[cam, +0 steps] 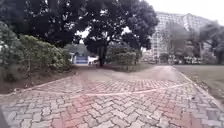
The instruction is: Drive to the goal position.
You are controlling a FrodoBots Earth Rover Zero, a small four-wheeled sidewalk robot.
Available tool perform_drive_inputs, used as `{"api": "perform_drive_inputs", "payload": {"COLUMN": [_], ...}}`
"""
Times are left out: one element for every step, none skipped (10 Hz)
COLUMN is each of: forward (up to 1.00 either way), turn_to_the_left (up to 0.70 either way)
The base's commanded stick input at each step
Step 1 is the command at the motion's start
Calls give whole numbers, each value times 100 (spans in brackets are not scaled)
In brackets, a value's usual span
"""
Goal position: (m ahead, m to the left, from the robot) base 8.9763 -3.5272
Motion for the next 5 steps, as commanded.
{"api": "perform_drive_inputs", "payload": {"forward": [70,70,70,70,70], "turn_to_the_left": [0,0,0,0,0]}}
